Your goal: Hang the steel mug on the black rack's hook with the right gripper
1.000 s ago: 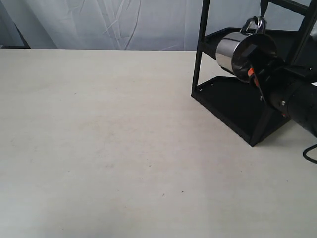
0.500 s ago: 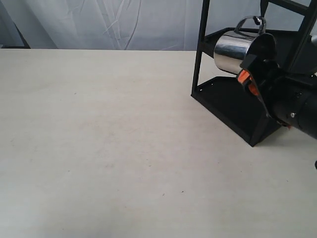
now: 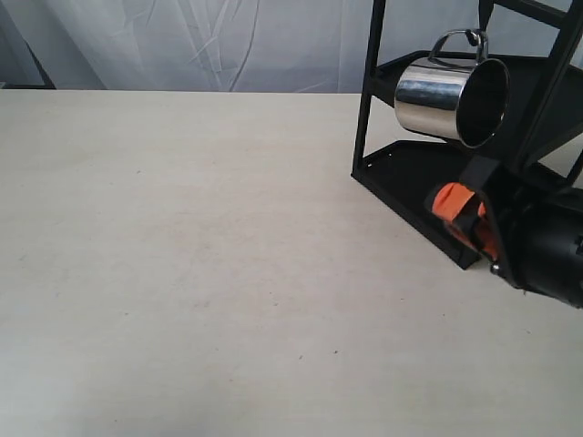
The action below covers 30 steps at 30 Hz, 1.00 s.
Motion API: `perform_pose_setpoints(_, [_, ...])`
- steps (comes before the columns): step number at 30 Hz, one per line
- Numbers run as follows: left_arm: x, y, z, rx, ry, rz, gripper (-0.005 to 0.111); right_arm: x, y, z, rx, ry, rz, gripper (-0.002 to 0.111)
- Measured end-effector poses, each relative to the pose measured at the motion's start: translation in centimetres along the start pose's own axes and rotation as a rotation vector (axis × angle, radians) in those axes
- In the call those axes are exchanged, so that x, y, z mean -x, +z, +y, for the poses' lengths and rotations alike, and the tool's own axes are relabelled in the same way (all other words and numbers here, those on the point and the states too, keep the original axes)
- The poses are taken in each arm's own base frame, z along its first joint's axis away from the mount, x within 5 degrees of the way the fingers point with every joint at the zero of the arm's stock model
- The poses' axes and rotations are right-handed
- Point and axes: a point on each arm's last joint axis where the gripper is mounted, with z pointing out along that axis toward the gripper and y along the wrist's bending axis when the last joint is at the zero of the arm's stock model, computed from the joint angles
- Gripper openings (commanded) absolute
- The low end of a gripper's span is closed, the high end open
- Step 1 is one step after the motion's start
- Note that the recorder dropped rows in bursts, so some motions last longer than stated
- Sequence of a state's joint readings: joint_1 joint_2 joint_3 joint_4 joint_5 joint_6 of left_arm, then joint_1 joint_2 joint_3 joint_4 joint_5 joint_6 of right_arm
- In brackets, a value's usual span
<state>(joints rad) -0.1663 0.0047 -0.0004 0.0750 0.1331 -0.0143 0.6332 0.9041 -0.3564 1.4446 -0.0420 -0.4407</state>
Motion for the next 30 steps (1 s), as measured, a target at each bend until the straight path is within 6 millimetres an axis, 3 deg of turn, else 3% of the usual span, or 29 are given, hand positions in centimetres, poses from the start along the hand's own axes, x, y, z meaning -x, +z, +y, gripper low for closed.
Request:
perform_pose_setpoints(2, [0.0,0.0,0.0,0.0,0.0,0.0,0.002,-0.7,-0.5,0.6,0.065,-0.002,0.084,-0.001])
perform_pose_setpoints(8, [0.0,0.0,0.0,0.0,0.0,0.0,0.002,-2.9,-1.5,1.8,0.207,-0.015,0.334,0.0])
perform_pose_setpoints(14, [0.0,0.0,0.0,0.0,0.0,0.0,0.002,-3.4,-1.7,2.0,0.228,-0.03,0.385,0.0])
perform_pose_setpoints(21, [0.0,0.0,0.0,0.0,0.0,0.0,0.002,-2.3,-3.7,2.3,0.294,-0.089,0.255,0.0])
perform_pose_setpoints(25, [0.0,0.0,0.0,0.0,0.0,0.0,0.002,-0.7,-5.9,1.9,0.329,-0.27,0.07,0.0])
perform_pose_setpoints(30, [0.0,0.0,0.0,0.0,0.0,0.0,0.002,0.2,-8.4,0.2,0.251,-0.481,-0.186,0.0])
